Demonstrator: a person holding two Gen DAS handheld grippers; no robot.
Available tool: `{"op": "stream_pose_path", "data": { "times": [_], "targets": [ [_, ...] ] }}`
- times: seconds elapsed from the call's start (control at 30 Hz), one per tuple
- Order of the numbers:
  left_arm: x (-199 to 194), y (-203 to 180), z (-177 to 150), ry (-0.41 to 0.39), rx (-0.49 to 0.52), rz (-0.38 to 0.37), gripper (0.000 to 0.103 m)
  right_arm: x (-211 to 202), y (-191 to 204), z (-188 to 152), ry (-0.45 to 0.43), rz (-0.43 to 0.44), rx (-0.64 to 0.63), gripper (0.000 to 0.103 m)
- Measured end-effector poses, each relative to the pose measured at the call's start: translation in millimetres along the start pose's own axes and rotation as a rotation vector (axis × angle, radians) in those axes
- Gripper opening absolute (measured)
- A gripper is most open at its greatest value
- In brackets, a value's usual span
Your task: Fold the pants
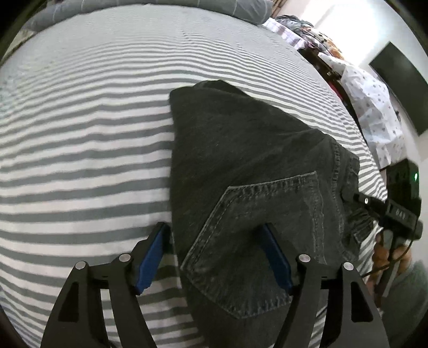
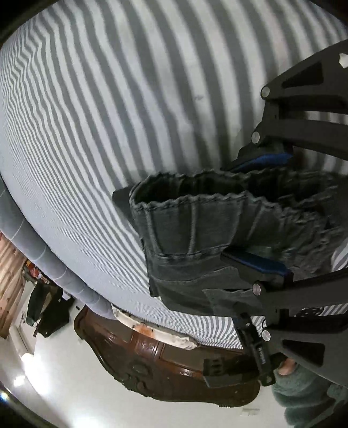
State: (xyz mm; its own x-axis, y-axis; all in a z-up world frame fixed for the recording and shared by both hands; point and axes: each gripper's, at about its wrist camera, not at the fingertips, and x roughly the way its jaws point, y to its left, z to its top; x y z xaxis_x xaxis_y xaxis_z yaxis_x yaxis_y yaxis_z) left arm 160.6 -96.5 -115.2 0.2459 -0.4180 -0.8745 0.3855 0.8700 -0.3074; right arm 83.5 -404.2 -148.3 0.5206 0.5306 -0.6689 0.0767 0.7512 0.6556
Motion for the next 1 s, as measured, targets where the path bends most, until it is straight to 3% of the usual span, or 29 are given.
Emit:
{"op": "stream_pose_path", "data": {
  "times": [0.3,0.6,0.83,1.0],
  "targets": [
    [4.0,-16.0,5.5,-0.017,0.035,0.094,0.062,3.5,1.4,4.5,0.006,0.0,-0.001,0.054],
    [2.9,-23.3,7.3,-0.006,0.047,0.13,0.052,3.0,9.1,-0.5,-0.009,-0.077,0.01,0.05],
    [1.7,-30.0,9.0,-0.013,0.072,0.153,0.042,3.6,26.8,-4.1,-0.024,-0.178,0.005,0.041],
    [-3.5,-30.1,9.5,-0.034,0.066,0.139,0.027,-2.1,42.5,-6.5,-0.045,-0.226,0.014,0.026]
  ]
}}
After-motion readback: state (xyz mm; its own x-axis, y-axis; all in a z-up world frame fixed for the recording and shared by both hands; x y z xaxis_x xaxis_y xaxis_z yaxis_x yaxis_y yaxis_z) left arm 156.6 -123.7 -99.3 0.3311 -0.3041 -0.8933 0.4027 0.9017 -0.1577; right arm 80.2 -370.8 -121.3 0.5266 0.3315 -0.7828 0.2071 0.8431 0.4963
